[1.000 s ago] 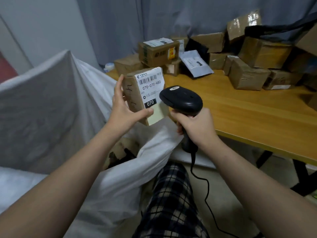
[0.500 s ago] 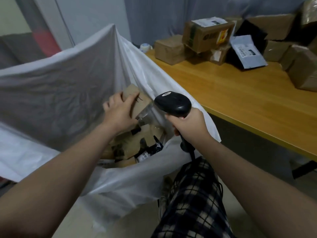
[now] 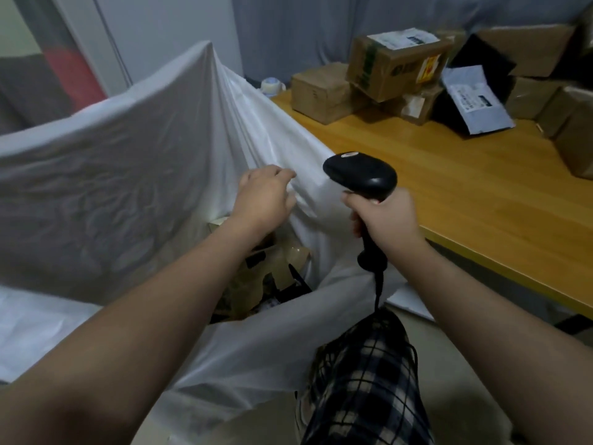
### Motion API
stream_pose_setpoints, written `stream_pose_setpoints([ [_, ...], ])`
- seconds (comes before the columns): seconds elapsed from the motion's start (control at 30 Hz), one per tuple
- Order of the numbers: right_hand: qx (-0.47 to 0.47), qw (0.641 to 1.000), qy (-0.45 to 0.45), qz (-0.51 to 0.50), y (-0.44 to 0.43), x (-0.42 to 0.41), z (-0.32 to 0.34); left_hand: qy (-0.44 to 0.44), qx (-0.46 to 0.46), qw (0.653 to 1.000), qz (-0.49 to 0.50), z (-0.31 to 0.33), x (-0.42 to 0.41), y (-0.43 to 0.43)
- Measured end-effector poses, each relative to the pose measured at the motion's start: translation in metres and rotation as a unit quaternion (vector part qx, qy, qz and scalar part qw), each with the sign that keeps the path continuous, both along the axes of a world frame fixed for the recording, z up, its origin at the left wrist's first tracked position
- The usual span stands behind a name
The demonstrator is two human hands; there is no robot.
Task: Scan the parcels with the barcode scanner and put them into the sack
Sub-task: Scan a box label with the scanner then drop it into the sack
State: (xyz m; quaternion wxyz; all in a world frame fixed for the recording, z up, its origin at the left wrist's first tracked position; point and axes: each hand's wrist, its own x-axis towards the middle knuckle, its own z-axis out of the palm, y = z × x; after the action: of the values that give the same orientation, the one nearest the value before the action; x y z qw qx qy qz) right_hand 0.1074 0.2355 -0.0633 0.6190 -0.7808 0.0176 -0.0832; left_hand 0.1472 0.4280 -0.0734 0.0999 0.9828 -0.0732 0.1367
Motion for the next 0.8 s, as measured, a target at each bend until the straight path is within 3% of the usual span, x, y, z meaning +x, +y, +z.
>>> stream_pose_setpoints([
  [0.3,0.177,0.979,0.05,-0.085,-0.058,0.035,0.036,-0.078,-0.013,0.992,-0.095,0.032,0.041,-0.065],
  [0.43,0.191,0.975,0.04,-0.109,-0.087,0.062,0.052,-0.087,0.0,0.989,-0.121,0.048,0.08,-0.096],
  [0.8,0.241,0.963,0.049,-0.113,-0.13,0.116,0.074,-0.145,0.218,0.964,-0.057,0.088,0.213,-0.165],
])
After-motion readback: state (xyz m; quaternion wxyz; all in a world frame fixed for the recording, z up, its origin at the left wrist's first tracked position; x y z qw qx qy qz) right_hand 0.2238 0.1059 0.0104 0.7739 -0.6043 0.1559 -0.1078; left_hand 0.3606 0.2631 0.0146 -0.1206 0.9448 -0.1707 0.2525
